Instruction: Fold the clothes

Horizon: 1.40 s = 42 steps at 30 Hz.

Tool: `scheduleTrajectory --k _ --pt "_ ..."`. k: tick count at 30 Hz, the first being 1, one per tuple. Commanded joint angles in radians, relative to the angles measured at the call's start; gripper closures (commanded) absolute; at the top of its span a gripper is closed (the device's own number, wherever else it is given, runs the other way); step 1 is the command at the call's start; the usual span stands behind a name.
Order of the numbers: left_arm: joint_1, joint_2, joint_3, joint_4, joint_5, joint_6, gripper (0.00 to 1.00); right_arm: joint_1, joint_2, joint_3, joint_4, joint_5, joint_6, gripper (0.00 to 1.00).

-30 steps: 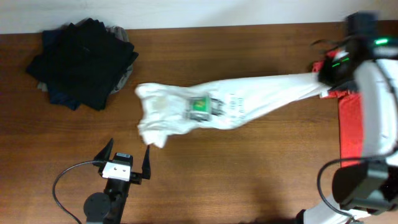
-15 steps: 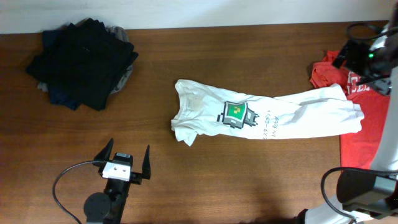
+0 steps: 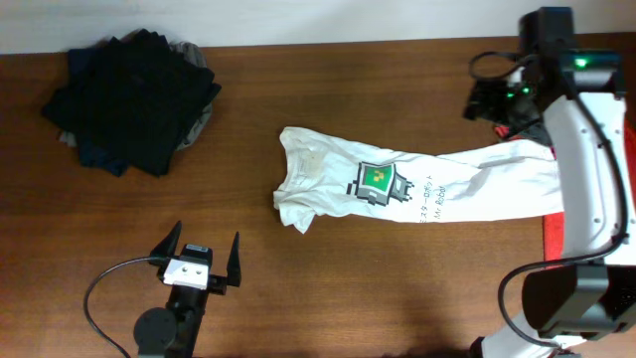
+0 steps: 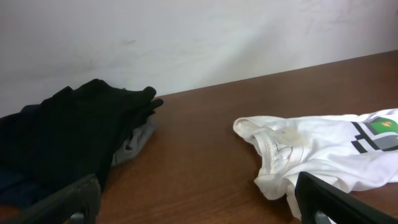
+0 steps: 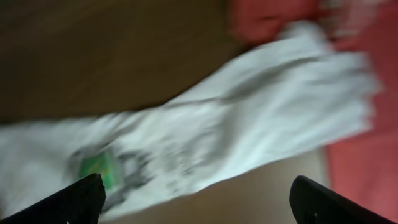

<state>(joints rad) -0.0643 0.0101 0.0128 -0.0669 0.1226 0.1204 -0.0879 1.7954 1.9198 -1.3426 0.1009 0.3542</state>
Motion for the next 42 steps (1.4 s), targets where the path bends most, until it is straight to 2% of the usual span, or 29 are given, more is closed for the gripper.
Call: scheduleTrajectory --k 1,4,11,13,14,16,20,23,27,29,33,36,39,42 --pt "0.004 -0.005 -0.004 -0.002 0.008 0.016 0.01 -0.127 -0.005 -0.005 -0.01 0.225 0.081 0.02" --pt "0.004 -0.005 -0.004 -0.002 0.008 0.016 0.01 -0.236 -0.005 -0.005 -0.009 0.222 0.081 0.02" --pt "0.004 -0.005 -0.004 0.008 0.016 0.016 0.01 -0.306 -0.005 -0.005 -0.006 0.222 0.081 0.02" --pt "0.003 -0.005 -0.003 0.032 0.149 -0.042 0.01 -0.306 -0.005 -0.005 -0.006 0.222 0.081 0.02" --pt "0.003 -0.005 -0.003 0.04 0.32 -0.106 0.01 -0.306 -0.005 -0.005 -0.006 0.222 0.081 0.02" --pt "0.004 -0.005 -0.003 0.069 0.566 -0.128 0.01 -0.306 -0.005 -0.005 -0.006 0.222 0.081 0.02" --pt "0.004 -0.005 -0.003 0.082 0.756 -0.128 0.01 -0.306 -0.005 -0.005 -0.006 0.222 0.081 0.02" --pt "0.004 -0.005 -0.003 0.148 0.788 -0.175 0.01 -0.306 -0.005 -0.005 -0.006 0.222 0.081 0.01" --pt "0.004 -0.004 0.001 0.382 0.768 -0.294 0.01 -0.306 -0.005 -0.005 -0.006 0.222 0.081 0.02" --pt "0.004 -0.004 0.033 0.402 0.733 -0.322 0.01 -0.306 -0.005 -0.005 -0.006 0.222 0.081 0.02" --pt "0.004 0.047 0.171 0.298 0.689 -0.307 0.01 -0.306 -0.005 -0.005 -0.006 0.222 0.081 0.02" --pt "0.004 0.142 0.316 0.164 0.662 -0.222 0.01 -0.306 -0.005 -0.005 -0.006 0.222 0.081 0.02" --pt "0.004 0.307 0.525 -0.008 0.652 -0.123 0.01 -0.306 -0.005 -0.005 -0.006 0.222 0.081 0.02" --pt "0.004 0.516 0.768 -0.243 0.552 -0.082 0.01 -0.306 -0.005 -0.005 -0.006 0.222 0.081 0.02"
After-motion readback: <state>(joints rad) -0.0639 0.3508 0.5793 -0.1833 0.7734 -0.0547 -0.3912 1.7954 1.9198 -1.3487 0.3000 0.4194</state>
